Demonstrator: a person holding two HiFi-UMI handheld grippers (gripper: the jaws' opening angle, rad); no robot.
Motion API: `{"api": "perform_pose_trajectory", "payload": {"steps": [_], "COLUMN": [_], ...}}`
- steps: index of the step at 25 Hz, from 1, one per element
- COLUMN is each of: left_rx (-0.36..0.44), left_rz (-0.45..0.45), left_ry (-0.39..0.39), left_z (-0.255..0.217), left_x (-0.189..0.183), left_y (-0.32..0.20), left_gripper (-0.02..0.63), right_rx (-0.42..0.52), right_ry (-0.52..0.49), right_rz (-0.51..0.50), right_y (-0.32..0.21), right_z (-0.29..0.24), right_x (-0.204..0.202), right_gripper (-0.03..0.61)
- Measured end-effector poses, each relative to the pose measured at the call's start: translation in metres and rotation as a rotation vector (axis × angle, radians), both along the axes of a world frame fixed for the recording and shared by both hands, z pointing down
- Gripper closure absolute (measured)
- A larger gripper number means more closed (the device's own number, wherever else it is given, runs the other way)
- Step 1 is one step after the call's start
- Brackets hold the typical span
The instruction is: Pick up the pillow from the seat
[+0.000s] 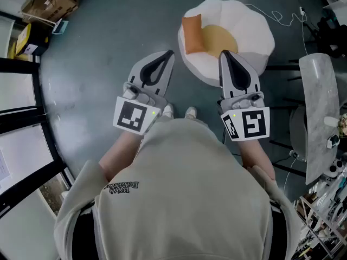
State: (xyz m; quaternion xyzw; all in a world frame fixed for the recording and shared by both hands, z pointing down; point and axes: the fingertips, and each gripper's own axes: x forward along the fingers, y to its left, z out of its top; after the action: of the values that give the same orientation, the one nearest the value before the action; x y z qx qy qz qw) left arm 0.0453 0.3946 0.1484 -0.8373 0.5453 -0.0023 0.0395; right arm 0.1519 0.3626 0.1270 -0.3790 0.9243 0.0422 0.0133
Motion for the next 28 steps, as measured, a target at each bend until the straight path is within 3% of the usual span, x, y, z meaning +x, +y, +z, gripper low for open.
{"api": "perform_pose_trajectory", "payload": {"steps": [18, 28], "left_rx": [-0.010, 0.012], "left_rz": [-0.009, -0.060], "left_ry": [-0.021, -0.024], "left_z": [0.004, 0.006], "left_x": [0.013, 0.040], "left_y": [-0.015, -0.018], "left_gripper": [0.604, 0.604], "right_rx": [-0.036, -0.023], "right_ry": [-0.039, -0.044], "right_rz": [-0.033, -0.057], "right_y": [-0.014, -0.022], "right_z": [0.007, 0.009], "right_x": [0.012, 0.040], "right_gripper": [0.569, 0.569]}}
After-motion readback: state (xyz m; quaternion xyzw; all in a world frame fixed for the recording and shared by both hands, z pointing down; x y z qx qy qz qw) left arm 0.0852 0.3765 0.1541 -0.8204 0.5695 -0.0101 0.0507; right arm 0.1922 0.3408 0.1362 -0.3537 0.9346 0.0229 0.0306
